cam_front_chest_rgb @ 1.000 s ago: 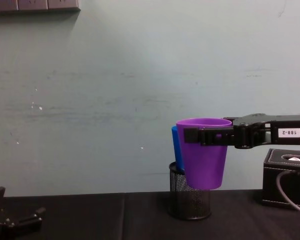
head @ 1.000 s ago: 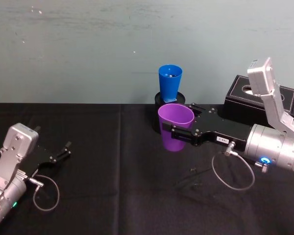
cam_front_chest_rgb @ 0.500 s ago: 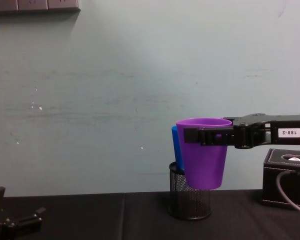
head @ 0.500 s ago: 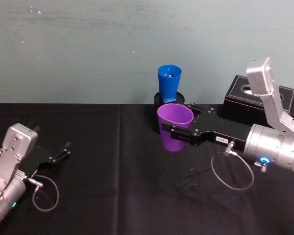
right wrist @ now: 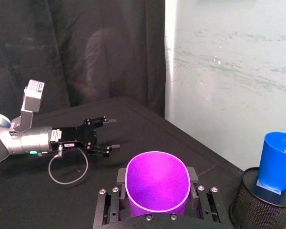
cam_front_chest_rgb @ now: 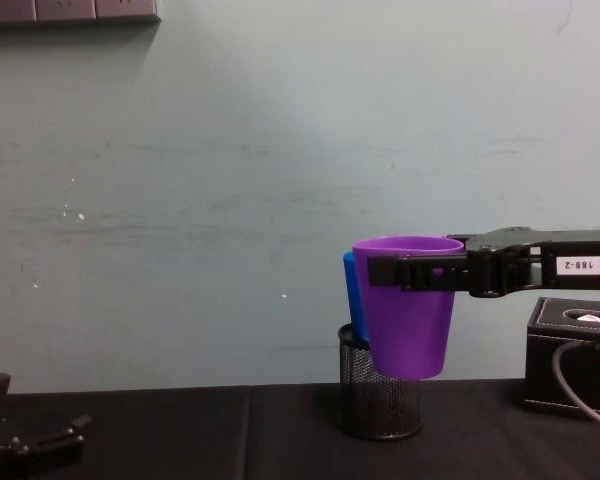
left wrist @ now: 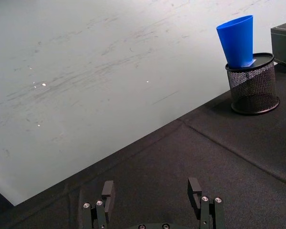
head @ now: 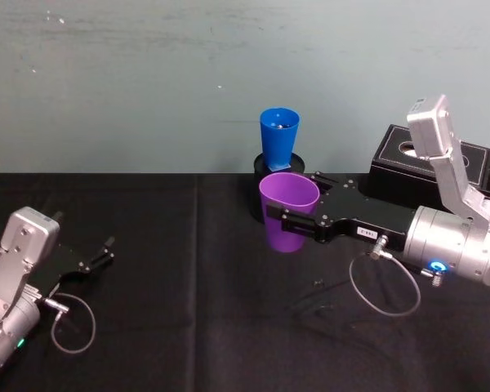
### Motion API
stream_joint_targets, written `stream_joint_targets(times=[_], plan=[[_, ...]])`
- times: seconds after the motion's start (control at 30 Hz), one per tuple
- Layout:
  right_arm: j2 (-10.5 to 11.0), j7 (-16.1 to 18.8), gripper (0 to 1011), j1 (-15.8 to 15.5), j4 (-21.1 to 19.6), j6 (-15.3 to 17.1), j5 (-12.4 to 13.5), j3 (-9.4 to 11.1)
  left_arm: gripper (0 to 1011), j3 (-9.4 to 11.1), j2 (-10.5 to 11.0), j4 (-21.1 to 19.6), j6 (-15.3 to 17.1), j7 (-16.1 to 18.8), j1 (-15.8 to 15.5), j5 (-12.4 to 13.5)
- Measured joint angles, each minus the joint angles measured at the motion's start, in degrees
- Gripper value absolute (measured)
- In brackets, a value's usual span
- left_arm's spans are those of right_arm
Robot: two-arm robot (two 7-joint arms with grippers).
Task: Pick up one cup with a gripper and tap it against the other cup.
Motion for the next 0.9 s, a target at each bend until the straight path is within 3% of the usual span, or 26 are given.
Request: stream_joint_targets(times=[0.43,0.9], plan=[[0.0,0.0,728,0.0,0.0,0.0,0.0,0.0,1004,0.0,0.0,0.0,0.0,0.0,0.0,0.0],[1.7,0.9,728,-0.6,0.8,-3.8,-0.6,-3.3,1005,0.0,0.0,0.0,0.0,0.0,0.0,0.0]])
